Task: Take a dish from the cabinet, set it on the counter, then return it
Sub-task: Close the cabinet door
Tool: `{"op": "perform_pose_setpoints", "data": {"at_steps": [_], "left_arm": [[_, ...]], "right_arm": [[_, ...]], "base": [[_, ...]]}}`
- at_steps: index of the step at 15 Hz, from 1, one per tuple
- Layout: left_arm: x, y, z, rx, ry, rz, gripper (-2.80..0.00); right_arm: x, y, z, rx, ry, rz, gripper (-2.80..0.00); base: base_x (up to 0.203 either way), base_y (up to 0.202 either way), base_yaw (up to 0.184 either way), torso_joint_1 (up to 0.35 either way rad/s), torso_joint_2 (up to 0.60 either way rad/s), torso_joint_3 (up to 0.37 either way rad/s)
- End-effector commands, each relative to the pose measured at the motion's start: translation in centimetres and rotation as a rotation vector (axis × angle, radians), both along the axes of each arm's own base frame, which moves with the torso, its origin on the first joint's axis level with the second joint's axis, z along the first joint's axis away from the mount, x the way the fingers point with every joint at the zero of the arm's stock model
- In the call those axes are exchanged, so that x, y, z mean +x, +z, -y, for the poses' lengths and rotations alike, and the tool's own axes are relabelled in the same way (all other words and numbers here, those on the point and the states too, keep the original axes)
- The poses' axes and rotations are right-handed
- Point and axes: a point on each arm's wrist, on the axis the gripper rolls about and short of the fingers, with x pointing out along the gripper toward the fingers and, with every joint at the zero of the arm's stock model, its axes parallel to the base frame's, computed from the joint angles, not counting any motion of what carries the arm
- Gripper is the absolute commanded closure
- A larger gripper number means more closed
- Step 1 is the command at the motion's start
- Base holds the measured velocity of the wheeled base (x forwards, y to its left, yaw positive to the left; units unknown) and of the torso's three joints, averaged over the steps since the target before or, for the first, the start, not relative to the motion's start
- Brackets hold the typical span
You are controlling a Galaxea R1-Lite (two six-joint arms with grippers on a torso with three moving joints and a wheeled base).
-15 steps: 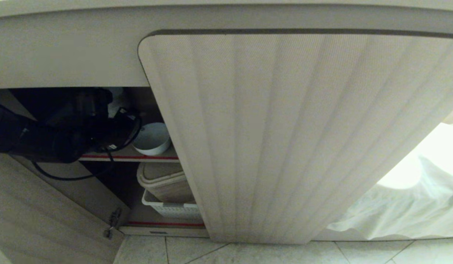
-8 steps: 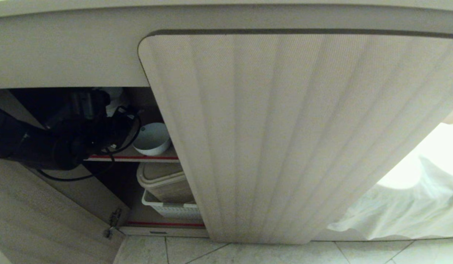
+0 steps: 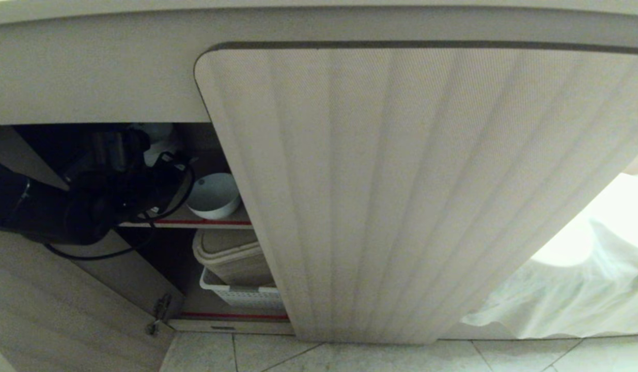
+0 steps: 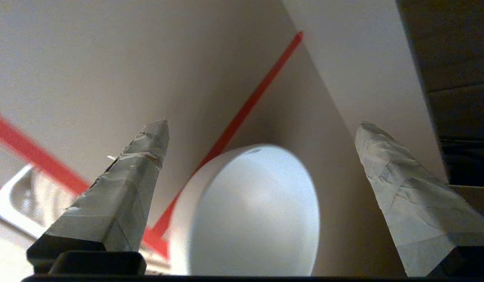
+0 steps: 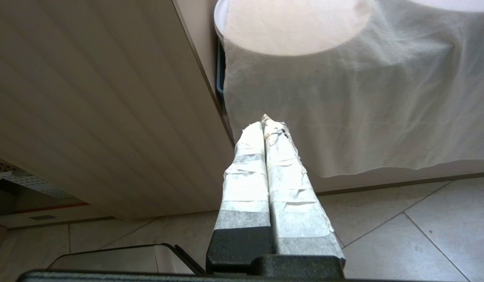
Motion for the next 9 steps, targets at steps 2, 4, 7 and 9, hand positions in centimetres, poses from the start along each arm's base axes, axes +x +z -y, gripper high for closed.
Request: {"op": "perform_pose_setpoints", "data": {"at_steps": [2,4,7,9], "left_arm": [[-1.1,0.1,-0.1,0.013,0.001,-0.003,-2.8],[-1.5,0.3,-0.1,0.013,0.002,0.003,-2.8],[-1.9,0.6,-0.2,0.014,0.006,0.008,0.0],[-2.3,0.6,-0.2,0.015,0.009,0.003,0.0]], "right_arm": [[0.0,0.0,0.0,0.001,0.0,0.0,0.0],[0.0,0.0,0.0,0.001,0.001,0.0,0.0],[0.0,0.0,0.0,0.001,0.0,0.0,0.0],[0.0,0.0,0.0,0.001,0.002,0.0,0.0]], "base": [[0.0,0.0,0.0,0.0,0.0,0.0],[0.0,0.0,0.0,0.0,0.0,0.0],[0.0,0.0,0.0,0.0,0.0,0.0],[0.0,0.0,0.0,0.0,0.0,0.0]]}}
